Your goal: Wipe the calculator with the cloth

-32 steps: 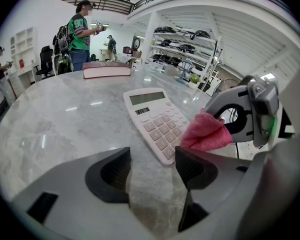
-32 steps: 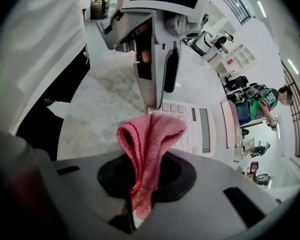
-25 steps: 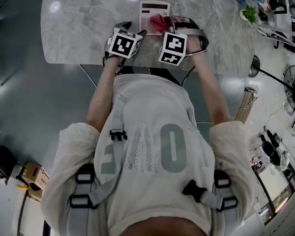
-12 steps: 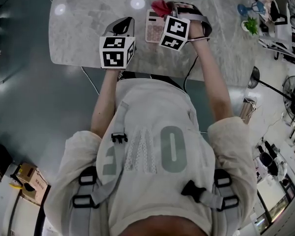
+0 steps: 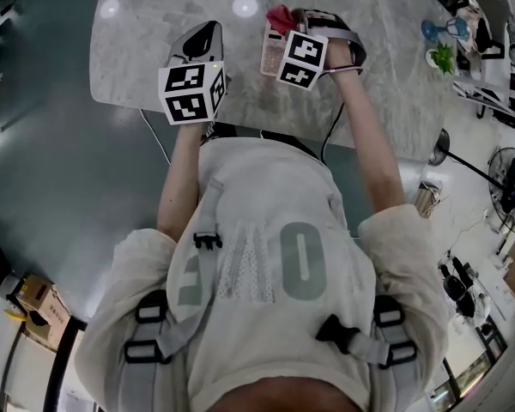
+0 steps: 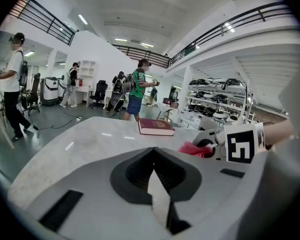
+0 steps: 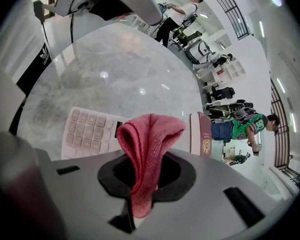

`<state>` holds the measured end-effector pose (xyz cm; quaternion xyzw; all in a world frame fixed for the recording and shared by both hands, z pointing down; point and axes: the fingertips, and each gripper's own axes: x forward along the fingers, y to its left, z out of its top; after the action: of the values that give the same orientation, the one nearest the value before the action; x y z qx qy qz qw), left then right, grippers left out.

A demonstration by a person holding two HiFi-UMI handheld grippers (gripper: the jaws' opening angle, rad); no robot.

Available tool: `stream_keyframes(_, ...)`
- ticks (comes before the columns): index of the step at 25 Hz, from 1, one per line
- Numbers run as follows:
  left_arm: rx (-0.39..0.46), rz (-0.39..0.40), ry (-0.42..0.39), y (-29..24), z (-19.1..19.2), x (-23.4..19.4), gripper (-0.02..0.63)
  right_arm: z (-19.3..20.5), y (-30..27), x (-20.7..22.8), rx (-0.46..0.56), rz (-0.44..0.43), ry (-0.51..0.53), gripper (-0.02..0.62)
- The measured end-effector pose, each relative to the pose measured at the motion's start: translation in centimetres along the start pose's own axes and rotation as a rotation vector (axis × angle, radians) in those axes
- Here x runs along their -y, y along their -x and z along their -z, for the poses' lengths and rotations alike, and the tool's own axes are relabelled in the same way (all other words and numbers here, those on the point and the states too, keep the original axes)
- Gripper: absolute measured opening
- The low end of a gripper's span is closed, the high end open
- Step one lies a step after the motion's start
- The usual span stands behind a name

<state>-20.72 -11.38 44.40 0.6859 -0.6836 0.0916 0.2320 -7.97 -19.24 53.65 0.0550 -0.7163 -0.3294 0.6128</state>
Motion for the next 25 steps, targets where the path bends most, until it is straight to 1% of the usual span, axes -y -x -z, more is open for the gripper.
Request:
stream_keyframes(8,-0.002,-0.05,0.016,0.9,0.7,-1.3,0.02,-0.3,-0.8,-0.9,-0.02,-0.018,0.017,0.055)
stream_keyframes(11,-0.007,-0.059,0.024,1.1,1.1,-1.7,0.02,-0.4,-1.0,-1.1,-0.031,-0.007,0.02,0.055)
stream_keyframes(17,-0.012,-0.066,0.031,1.0,1.7,-1.8,0.021,-0.2,-1.2,-1.3,-0.047,0.009,0.009,0.055)
stream_keyframes(25,-0.016,-0.066,0.032,1.0,1.9,-2.0,0.02,-0.8,-1.3,-3.8,-0.042,-0.027,0.011,0.055)
